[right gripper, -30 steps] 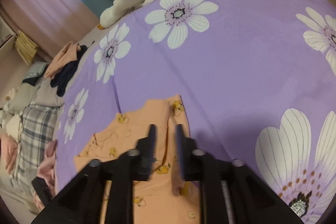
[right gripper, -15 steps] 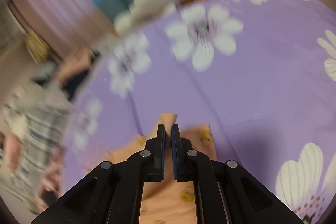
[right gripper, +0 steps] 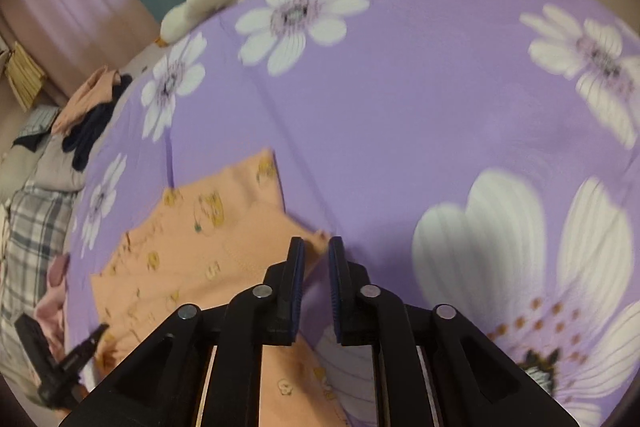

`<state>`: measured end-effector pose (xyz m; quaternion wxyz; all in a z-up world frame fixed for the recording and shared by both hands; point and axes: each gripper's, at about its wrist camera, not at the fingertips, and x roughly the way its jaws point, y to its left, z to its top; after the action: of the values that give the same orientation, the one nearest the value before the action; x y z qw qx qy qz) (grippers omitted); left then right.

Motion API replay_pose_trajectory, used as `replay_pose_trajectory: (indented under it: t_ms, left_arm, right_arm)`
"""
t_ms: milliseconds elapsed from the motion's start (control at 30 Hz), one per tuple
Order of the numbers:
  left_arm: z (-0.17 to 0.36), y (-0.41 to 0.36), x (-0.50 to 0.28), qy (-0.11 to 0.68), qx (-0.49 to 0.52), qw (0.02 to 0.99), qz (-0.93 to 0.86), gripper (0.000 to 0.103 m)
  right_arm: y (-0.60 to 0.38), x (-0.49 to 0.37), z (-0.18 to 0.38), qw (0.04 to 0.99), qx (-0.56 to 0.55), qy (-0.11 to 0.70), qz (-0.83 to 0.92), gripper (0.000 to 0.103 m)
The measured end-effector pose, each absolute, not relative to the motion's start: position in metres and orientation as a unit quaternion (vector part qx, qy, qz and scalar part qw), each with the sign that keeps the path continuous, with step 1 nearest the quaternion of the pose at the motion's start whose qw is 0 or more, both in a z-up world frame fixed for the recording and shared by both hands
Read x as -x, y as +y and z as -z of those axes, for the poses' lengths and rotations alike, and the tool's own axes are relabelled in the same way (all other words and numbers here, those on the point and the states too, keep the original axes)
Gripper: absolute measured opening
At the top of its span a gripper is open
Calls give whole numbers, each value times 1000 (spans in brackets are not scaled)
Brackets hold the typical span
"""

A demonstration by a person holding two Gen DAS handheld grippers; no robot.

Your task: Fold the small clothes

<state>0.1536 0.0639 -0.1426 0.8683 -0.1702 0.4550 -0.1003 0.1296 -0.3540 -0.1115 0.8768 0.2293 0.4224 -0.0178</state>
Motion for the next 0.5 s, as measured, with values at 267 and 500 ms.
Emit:
replay_pose_trajectory:
  t_ms: [267,500]
  left_arm:
    - [126,45,-137,437,162,866,181,1]
    - [147,33,-141,465,150,854,181,1]
  right_arm:
    - [-327,-177,97,868,-190,459,16,55]
    - [-295,-198,106,864,-143,482,30,6]
